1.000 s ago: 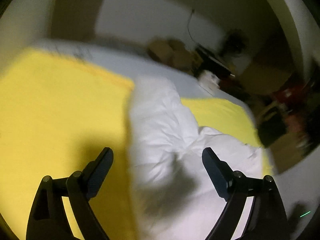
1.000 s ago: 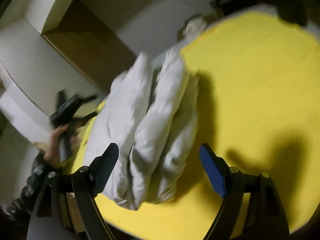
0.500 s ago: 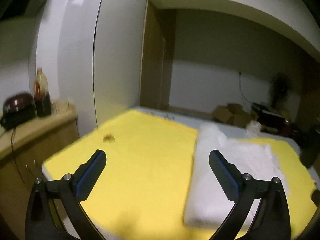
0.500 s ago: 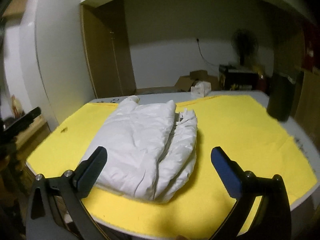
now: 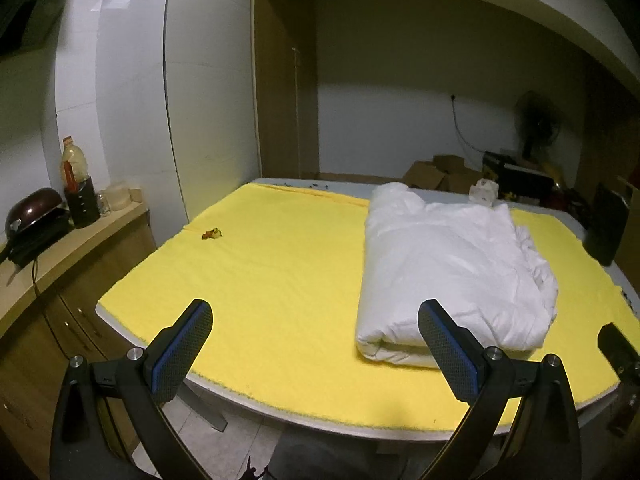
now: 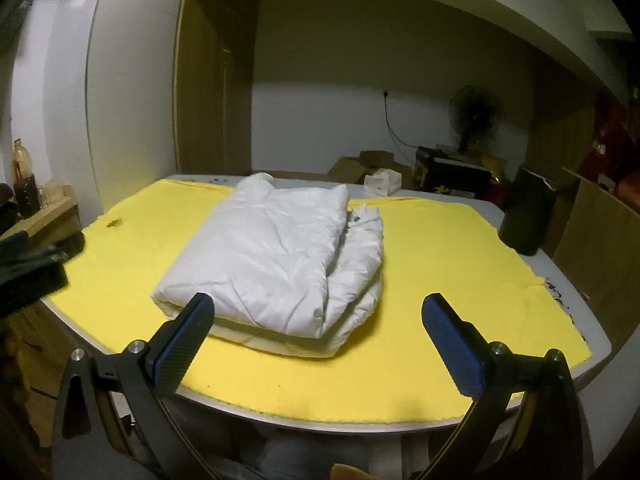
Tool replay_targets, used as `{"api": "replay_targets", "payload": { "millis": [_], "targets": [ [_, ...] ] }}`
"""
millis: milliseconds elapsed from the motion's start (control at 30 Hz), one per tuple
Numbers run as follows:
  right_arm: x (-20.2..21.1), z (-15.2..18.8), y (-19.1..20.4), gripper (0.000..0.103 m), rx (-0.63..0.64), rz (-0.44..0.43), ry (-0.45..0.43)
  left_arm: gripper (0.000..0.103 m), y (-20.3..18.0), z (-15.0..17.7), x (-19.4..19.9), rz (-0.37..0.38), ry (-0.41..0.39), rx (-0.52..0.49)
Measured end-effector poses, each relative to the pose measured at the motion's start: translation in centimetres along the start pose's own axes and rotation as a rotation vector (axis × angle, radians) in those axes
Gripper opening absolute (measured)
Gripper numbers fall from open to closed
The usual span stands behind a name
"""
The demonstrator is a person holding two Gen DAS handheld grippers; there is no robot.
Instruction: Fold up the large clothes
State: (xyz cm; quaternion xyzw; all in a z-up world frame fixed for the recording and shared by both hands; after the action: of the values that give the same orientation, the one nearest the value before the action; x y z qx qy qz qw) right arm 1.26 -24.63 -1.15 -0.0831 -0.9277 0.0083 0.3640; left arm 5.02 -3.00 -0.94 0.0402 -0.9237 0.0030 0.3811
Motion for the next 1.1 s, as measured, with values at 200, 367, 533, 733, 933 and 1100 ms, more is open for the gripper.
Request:
{"api": "replay_targets", "payload": {
  "millis": [200, 367, 533, 733, 933, 1100],
  "targets": [
    [0.2, 0.4, 0.4, 0.103, 0.017, -0.054, 0.015, 0.103, -0.2, 0.3, -0.3, -0.005, 0.020, -0.001],
    [-0.2, 0.5, 0.5, 0.103, 0.013, -0.068, 0.029, 0.103, -0.4, 0.5, -1.0, -0.009, 0.049, -0.014],
    [-0.2, 0.6, 0.5, 0.103, 0.015, -0.058, 0.028, 0.103, -0.8, 0.9, -1.2, -0.007, 0.064, -0.033],
    [-0.6, 0.7, 0.4, 0.103, 0.004, -0.066, 0.057, 0.103, -1.4, 1.3, -1.6, -0.010, 0.082, -0.065],
    [-0.9, 0.7, 0.6, 0.103, 0.009, -0.074, 0.070, 0.103, -1.5, 1.4, -1.8, -0.002, 0.089, -0.070],
    [-0.9, 0.8, 0.8, 0.103, 0.014, -0.079, 0.068, 0.103, -1.4, 1.3, -1.8, 0.004, 0.088, -0.069]
  ]
}}
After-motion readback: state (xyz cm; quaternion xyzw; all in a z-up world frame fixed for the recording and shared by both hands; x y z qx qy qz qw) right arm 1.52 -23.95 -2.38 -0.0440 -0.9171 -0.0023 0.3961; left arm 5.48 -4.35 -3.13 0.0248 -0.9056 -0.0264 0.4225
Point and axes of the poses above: each gripper's, at about its wrist camera, not at the fingertips, and x roughly against the way its jaws point, y to its left, z to its underside, the point moved 3 cm from there along -x, roughly the way its jaws point, and after that the axes turned 14 degrees about y, right-handed, at the moved point
